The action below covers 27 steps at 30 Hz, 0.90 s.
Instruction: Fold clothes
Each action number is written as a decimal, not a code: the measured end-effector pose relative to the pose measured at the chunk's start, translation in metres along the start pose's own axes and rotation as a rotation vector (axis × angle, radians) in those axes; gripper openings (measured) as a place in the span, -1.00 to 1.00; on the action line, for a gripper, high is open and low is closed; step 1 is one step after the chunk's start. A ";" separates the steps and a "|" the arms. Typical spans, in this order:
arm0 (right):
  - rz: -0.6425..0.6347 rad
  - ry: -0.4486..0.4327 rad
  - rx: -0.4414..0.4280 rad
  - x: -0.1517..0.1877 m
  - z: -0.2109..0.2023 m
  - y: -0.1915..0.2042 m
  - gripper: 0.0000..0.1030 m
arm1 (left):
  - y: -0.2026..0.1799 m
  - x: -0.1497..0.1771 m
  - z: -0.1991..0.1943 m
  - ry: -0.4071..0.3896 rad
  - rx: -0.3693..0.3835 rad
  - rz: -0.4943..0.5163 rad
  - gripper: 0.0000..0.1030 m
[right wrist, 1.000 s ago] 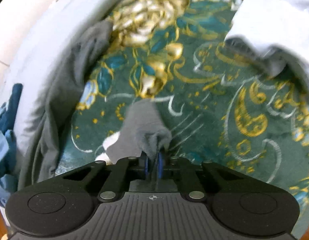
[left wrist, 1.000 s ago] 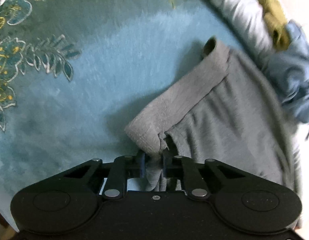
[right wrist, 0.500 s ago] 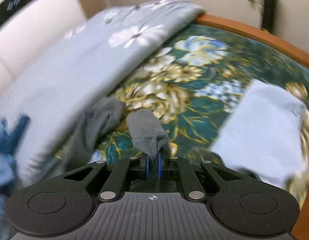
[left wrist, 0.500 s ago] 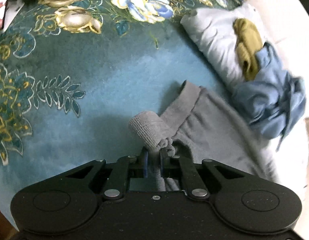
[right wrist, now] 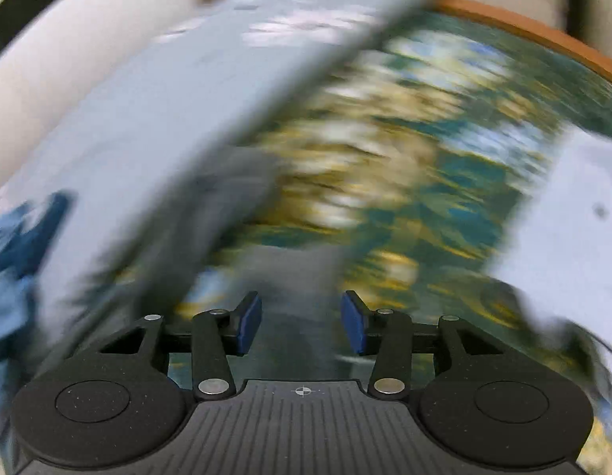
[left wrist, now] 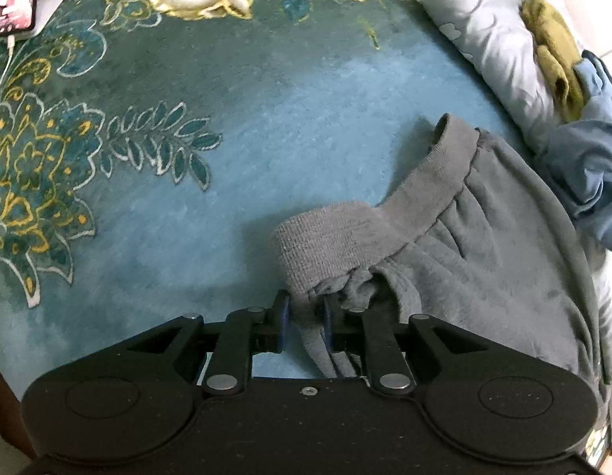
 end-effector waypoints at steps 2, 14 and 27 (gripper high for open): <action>0.053 0.043 0.023 0.006 0.011 -0.017 -0.18 | 0.000 0.002 0.002 0.005 -0.011 0.000 -0.68; 0.401 0.115 -0.230 0.022 0.061 -0.002 -0.03 | -0.006 0.002 0.010 0.021 -0.046 -0.003 -0.65; 0.297 0.161 -0.186 0.011 0.081 0.039 -0.02 | 0.000 0.008 0.025 0.071 -0.032 -0.024 -0.26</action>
Point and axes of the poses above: each gripper's, at about its wrist camera, not at the fingertips, and z roughly the way its jaws point, y to its left, x to its underside, the point moved 2 cm from there along z, roughly the way its jaws point, and after that the axes turned 1 degree about -z, right-handed, at the moved point
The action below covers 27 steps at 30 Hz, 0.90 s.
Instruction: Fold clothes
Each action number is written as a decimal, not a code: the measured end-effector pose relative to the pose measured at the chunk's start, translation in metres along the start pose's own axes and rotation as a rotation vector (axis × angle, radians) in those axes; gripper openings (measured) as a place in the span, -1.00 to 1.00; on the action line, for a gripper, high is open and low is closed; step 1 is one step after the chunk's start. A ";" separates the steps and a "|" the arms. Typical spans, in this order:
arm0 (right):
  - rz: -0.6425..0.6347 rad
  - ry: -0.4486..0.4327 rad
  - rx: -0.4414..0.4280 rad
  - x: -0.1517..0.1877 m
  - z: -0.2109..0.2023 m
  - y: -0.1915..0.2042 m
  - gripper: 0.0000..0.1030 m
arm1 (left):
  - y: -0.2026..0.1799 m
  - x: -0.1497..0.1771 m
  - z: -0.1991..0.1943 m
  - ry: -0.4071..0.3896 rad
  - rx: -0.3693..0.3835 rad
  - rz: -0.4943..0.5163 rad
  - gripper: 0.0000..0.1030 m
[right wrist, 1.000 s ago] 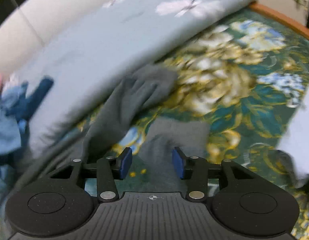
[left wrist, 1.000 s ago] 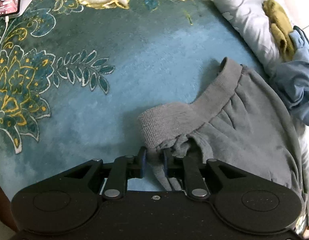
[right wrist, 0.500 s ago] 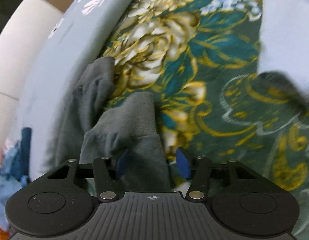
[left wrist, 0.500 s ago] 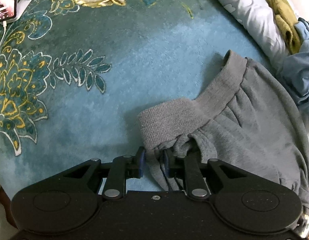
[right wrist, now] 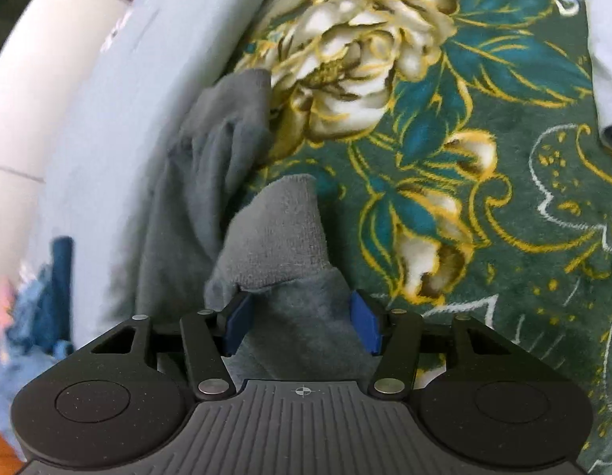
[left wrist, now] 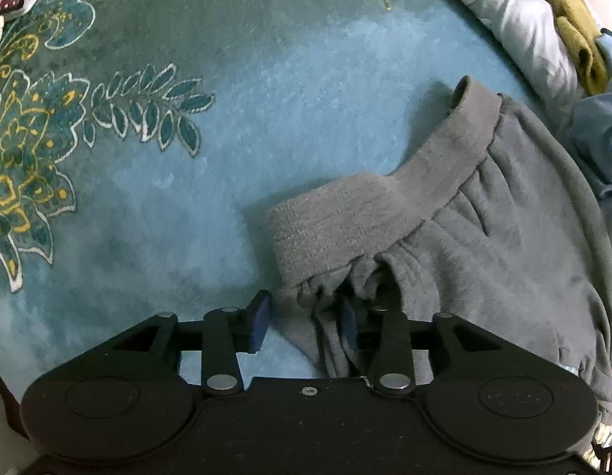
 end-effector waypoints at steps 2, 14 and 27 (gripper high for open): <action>-0.023 -0.009 0.010 0.003 -0.001 0.005 -0.63 | 0.002 -0.001 0.002 0.008 0.005 -0.010 -0.20; -0.043 -0.260 0.124 0.005 -0.114 -0.048 -0.94 | 0.006 -0.002 0.007 0.033 0.037 -0.013 -0.06; 0.018 -0.217 0.263 0.030 -0.110 -0.087 -0.94 | -0.001 0.002 -0.015 -0.091 0.031 -0.064 -0.81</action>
Point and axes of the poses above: each gripper's, at about its wrist camera, not at the fingertips, and z roughly the way its jaws point, y to its left, x to its underside, the point moved 2 cm from there along z, roughly the way its jaws point, and after that the axes turned 1 degree about -z, right-handed, at the moved point
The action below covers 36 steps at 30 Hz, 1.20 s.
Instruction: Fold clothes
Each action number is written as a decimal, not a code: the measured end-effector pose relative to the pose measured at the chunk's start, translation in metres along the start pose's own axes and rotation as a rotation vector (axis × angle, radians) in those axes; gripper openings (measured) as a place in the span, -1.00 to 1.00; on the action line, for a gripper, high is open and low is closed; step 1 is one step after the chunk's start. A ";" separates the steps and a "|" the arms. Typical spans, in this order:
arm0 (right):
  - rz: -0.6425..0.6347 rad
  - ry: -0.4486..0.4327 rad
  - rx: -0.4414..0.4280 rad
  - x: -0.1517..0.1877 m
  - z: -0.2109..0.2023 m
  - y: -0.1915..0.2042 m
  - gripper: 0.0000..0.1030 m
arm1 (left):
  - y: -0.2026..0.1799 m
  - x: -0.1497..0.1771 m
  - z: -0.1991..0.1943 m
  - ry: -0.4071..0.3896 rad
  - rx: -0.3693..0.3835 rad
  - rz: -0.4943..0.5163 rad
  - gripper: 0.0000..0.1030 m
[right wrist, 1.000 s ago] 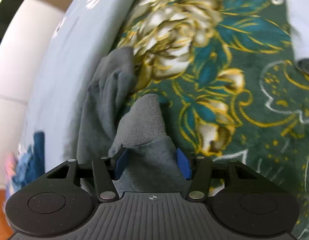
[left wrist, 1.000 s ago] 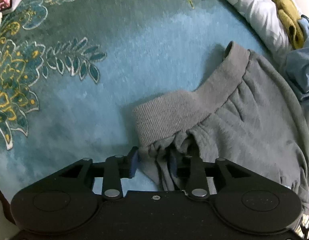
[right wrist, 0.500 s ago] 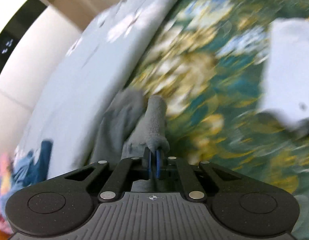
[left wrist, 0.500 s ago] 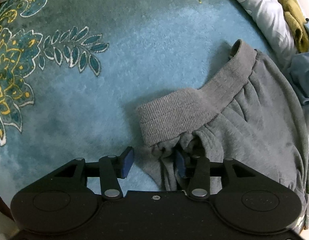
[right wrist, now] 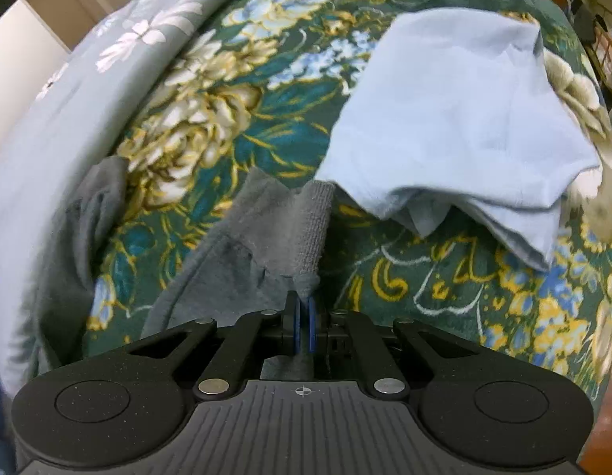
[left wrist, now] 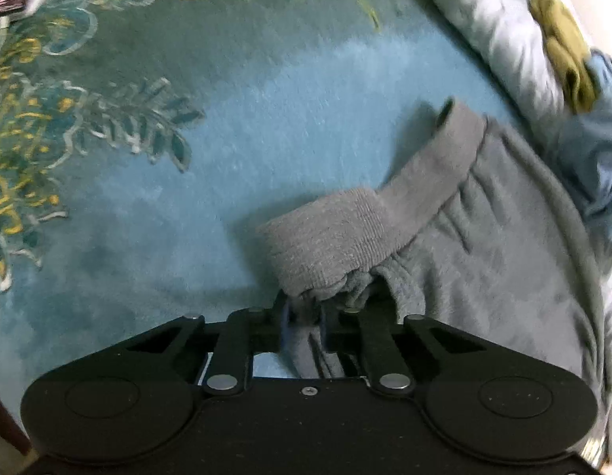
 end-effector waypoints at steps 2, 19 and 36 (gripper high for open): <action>-0.006 -0.007 -0.010 -0.005 -0.008 0.001 -0.94 | 0.006 -0.004 -0.011 -0.028 -0.017 -0.034 -0.82; -0.156 0.086 -0.013 0.075 -0.065 -0.022 -0.94 | 0.107 -0.027 -0.065 -0.043 -0.142 0.043 -0.80; -0.270 0.081 0.119 0.063 -0.053 -0.033 -0.86 | 0.099 -0.006 -0.047 0.096 -0.109 0.146 -0.59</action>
Point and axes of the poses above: each gripper's, at about its wrist camera, not at the fingertips, and z roughly the way its jaws point, y to its left, x to its underside, the point moved 2 cm from there along z, roughly the way its jaws point, and after that the axes turned 1 degree about -z, right-handed, at the moved point
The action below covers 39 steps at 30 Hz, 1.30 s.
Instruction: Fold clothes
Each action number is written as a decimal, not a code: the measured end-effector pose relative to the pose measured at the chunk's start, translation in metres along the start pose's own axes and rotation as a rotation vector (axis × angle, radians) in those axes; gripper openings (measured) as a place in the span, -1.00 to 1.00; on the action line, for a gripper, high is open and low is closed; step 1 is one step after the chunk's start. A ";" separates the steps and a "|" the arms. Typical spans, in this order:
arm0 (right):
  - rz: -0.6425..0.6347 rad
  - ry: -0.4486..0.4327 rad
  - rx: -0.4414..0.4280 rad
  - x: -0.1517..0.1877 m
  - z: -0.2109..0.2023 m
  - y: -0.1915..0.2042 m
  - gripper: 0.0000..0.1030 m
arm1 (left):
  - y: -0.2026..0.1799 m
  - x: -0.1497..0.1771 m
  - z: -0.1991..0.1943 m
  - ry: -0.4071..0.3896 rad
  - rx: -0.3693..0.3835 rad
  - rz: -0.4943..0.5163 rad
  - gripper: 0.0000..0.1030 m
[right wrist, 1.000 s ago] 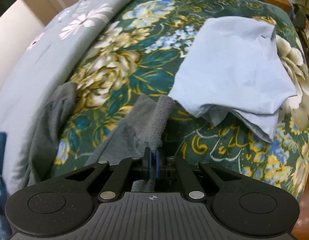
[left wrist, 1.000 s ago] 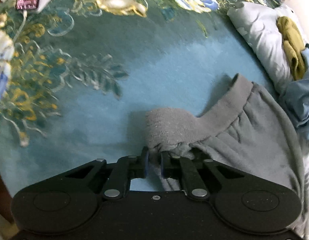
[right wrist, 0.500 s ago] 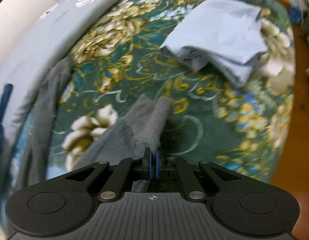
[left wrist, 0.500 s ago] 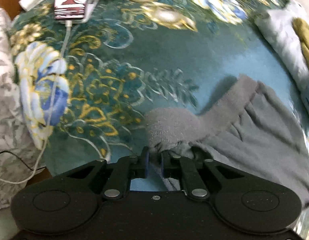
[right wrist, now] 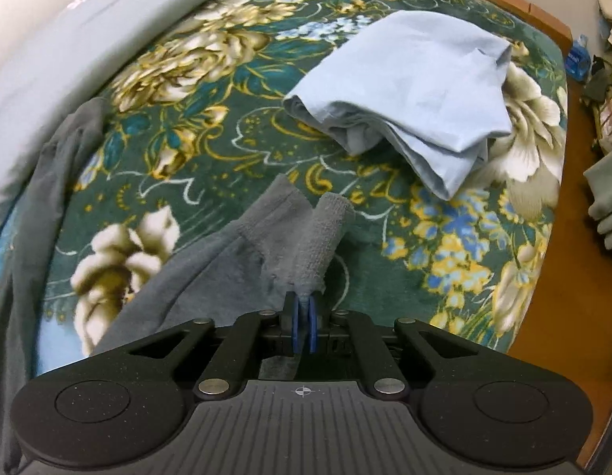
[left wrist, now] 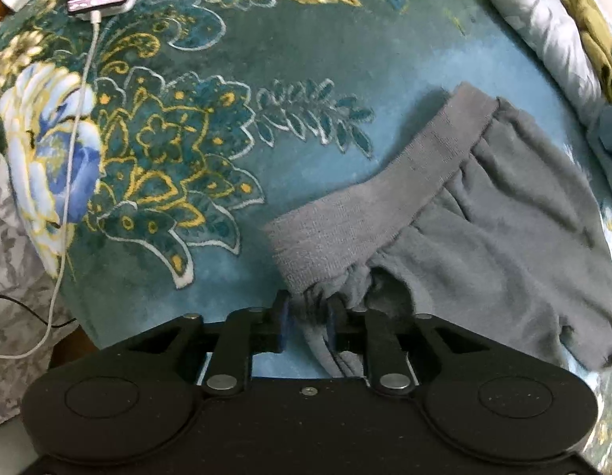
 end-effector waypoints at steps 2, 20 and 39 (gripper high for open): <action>0.006 -0.014 0.012 -0.002 -0.010 -0.003 -0.75 | -0.004 -0.002 -0.007 -0.006 -0.004 0.052 -0.27; -0.296 -0.058 -0.258 -0.095 0.007 0.229 0.06 | -0.081 -0.062 -0.024 -0.178 0.017 0.185 0.37; -0.351 -0.012 -0.083 -0.148 0.104 0.348 -0.97 | -0.090 -0.039 0.001 -0.082 -0.061 0.068 0.44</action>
Point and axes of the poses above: each gripper's, at about its wrist camera, not at the fingertips, and z roughly the way its jaws point, y to its left, x to its underside, the point moved 2 cm from there along z, roughly the way its jaws point, and after that the axes turned 1 degree about -z, right-handed, at the moved point
